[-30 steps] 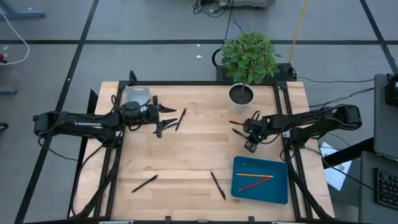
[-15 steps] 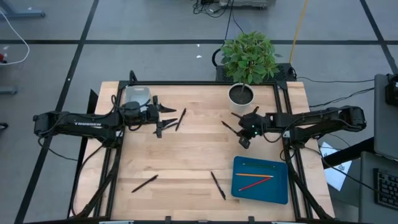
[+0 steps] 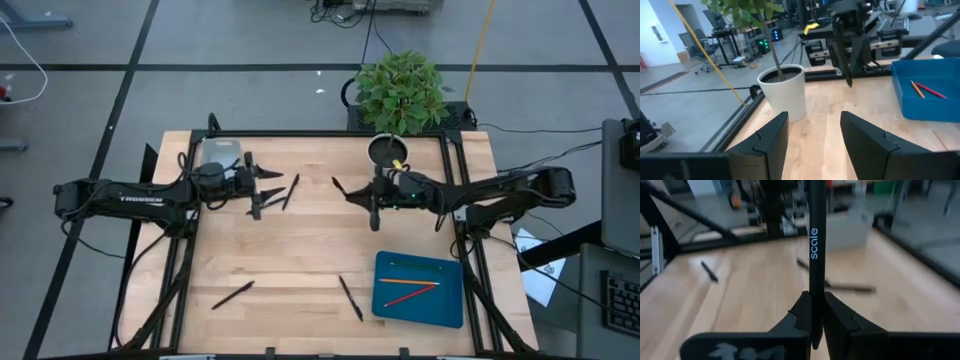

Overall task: Sort pens & pencils
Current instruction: Put the black pen into the white bin

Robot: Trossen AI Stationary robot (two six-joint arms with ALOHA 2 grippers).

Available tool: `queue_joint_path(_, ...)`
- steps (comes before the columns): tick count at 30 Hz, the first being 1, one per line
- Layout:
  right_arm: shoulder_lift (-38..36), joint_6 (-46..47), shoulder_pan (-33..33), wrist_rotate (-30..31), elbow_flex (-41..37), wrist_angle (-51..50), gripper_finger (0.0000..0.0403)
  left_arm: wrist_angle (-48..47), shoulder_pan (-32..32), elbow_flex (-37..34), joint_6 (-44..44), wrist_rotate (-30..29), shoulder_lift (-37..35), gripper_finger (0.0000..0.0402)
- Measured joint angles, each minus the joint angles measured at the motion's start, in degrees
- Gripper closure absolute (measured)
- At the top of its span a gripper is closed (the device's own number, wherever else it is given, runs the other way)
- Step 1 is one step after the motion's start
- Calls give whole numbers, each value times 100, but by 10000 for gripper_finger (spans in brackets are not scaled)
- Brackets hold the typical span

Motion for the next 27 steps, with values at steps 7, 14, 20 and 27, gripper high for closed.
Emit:
queue_joint_path(7, 675, -487, 0, 0, -4, 1622, 391, 212, 0, 0, -138, 119, -1, 215)
queue_joint_path(14, 917, -487, 46, -2, -4, 2033, 391, 213, -170, 0, -515, 377, 0, 215)
queue_joint_path(20, 919, -492, 107, -2, -4, 2064, 391, 331, -450, 0, -662, 246, -2, 215)
queue_joint_path(27, 919, -408, 105, 26, -2, 2288, 391, 1279, -653, 0, -1010, 215, 285, 215)
